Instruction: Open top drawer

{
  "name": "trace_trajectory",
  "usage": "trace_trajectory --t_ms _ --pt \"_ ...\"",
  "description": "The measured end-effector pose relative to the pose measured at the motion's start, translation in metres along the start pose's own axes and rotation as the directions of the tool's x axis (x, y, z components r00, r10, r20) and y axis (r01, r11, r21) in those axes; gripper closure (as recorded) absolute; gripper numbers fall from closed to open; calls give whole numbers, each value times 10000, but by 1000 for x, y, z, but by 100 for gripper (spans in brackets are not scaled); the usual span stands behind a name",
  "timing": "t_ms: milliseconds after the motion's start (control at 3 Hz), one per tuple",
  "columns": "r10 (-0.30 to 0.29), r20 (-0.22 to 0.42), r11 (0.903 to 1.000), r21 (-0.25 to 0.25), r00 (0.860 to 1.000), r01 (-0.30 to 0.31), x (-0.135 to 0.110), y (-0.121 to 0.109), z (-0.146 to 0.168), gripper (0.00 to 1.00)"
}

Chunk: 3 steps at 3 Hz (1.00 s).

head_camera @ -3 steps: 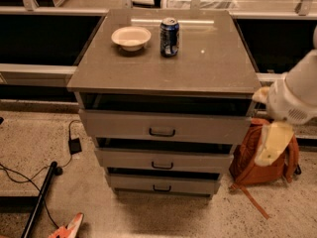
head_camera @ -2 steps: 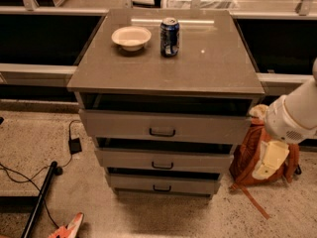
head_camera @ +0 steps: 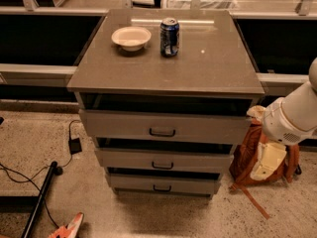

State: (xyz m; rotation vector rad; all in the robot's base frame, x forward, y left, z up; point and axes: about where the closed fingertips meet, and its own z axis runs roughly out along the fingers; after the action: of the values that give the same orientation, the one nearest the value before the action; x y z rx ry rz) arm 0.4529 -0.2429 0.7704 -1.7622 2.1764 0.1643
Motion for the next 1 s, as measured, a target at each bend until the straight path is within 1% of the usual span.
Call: trace_trajectory --t_ms 333,667,1000 --pt "-289 315 9992 275 9991 280 5 -17 21 0" --pt "-832 779 9957 475 9935 797 0 -45 58 0" --pt "-1069 1251 9937 482 9864 1016 -8 -72 90 0"
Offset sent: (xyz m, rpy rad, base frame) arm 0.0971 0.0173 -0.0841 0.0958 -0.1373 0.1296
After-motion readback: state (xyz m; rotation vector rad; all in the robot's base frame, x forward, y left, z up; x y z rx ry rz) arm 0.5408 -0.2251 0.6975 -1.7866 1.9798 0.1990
